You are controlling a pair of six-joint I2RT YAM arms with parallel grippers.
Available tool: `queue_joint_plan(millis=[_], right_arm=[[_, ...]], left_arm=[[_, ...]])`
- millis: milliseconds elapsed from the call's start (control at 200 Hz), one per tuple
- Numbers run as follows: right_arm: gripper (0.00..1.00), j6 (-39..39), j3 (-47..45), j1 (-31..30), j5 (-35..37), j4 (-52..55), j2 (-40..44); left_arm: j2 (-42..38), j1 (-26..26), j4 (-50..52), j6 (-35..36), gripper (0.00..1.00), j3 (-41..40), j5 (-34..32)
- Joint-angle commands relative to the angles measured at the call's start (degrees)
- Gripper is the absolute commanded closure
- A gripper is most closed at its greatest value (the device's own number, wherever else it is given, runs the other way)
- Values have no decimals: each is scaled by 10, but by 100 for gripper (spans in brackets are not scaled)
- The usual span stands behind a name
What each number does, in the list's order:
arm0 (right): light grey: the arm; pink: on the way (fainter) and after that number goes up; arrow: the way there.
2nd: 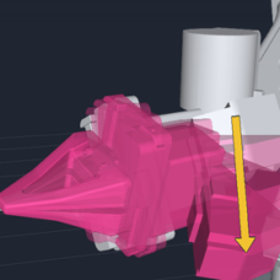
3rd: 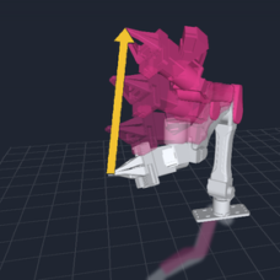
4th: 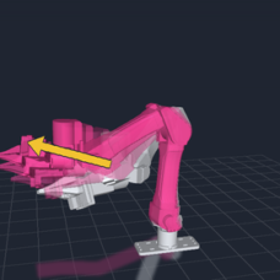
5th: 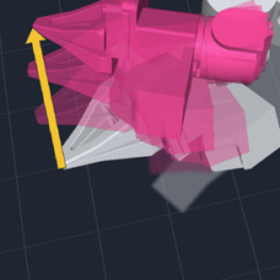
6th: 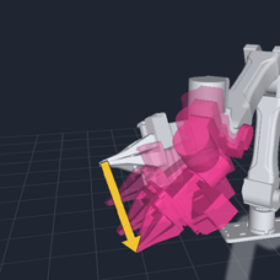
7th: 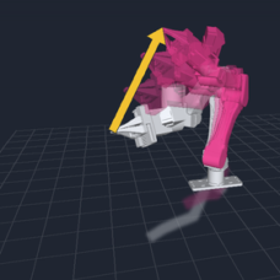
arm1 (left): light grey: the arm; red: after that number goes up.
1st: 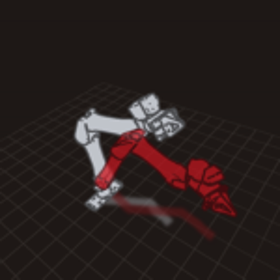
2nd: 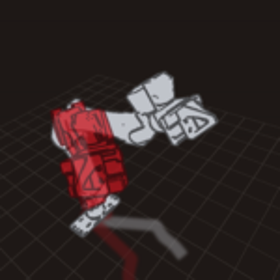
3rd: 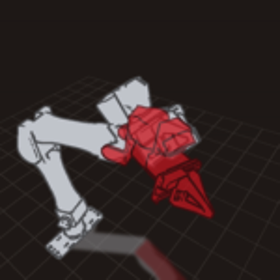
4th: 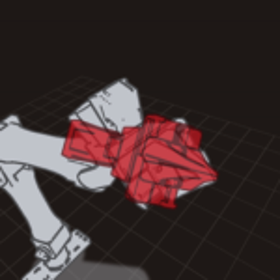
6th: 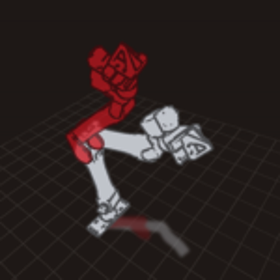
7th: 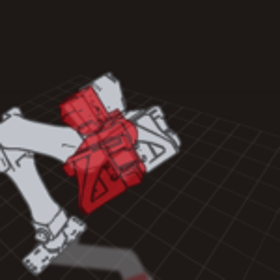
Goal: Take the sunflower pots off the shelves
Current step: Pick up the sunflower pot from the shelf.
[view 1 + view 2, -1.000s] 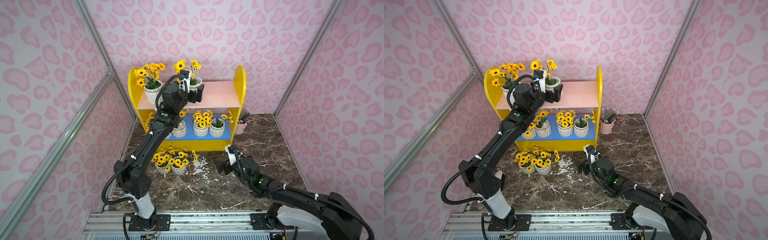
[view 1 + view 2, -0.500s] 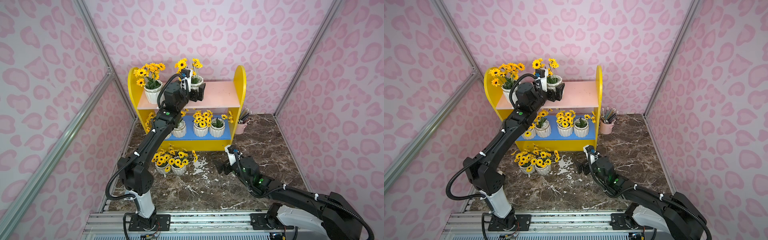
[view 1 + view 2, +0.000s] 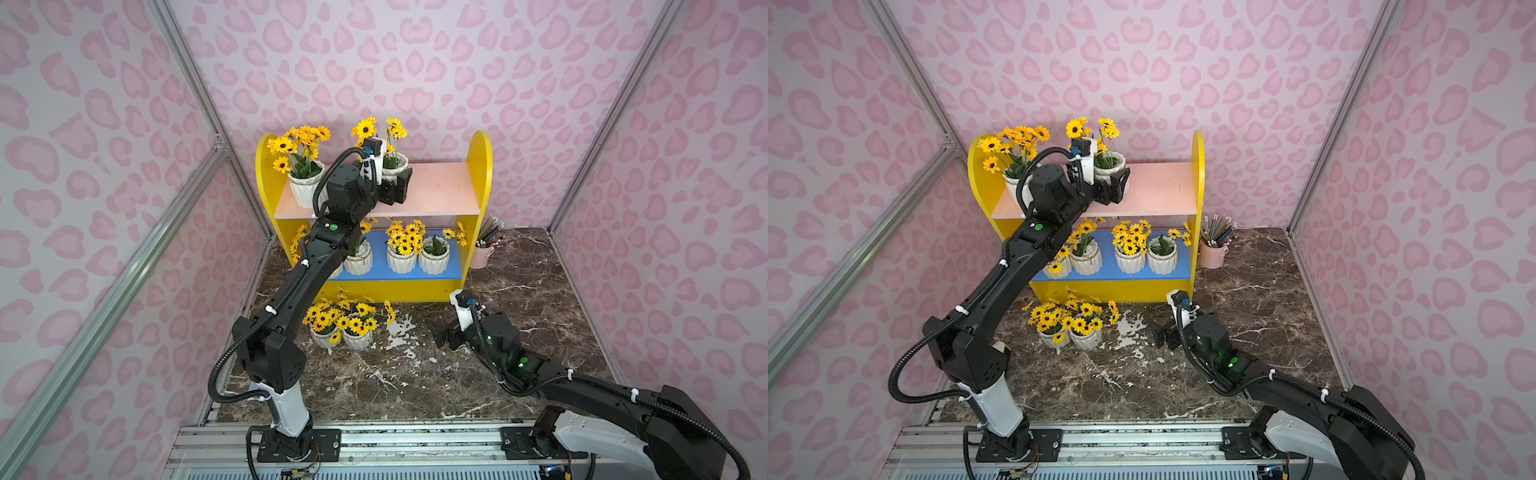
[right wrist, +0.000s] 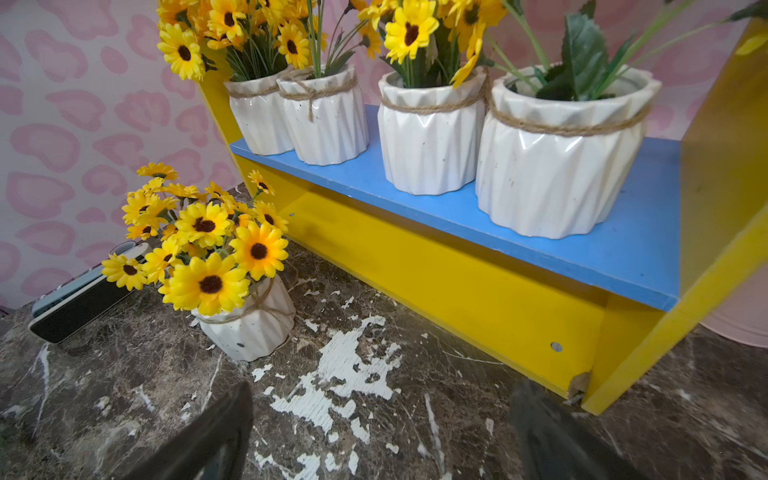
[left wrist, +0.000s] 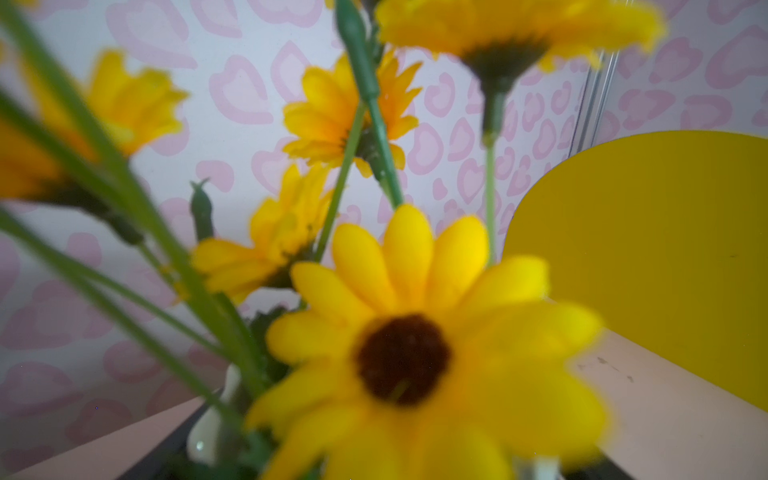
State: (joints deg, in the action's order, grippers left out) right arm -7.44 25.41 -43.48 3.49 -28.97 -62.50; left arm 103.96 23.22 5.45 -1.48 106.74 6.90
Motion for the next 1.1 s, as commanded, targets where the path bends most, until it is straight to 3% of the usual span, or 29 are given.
queue_joint_plan(millis=[0,440,605,890,1095], right_arm=[[2,5,0,0,5,-15,6],[2,6,-4,2,48,-17,18],[2,-18,0,31,59,-2,27],[3,-56,7,90,49,34,66],[4,-80,16,142,76,65,105]], left_arm=[[-11,0,2,8,96,6,24],[-39,1,-18,-5,96,3,56],[-67,10,-40,-20,96,-29,77],[-170,72,-54,29,97,-143,41],[-272,137,-110,58,96,-292,19]])
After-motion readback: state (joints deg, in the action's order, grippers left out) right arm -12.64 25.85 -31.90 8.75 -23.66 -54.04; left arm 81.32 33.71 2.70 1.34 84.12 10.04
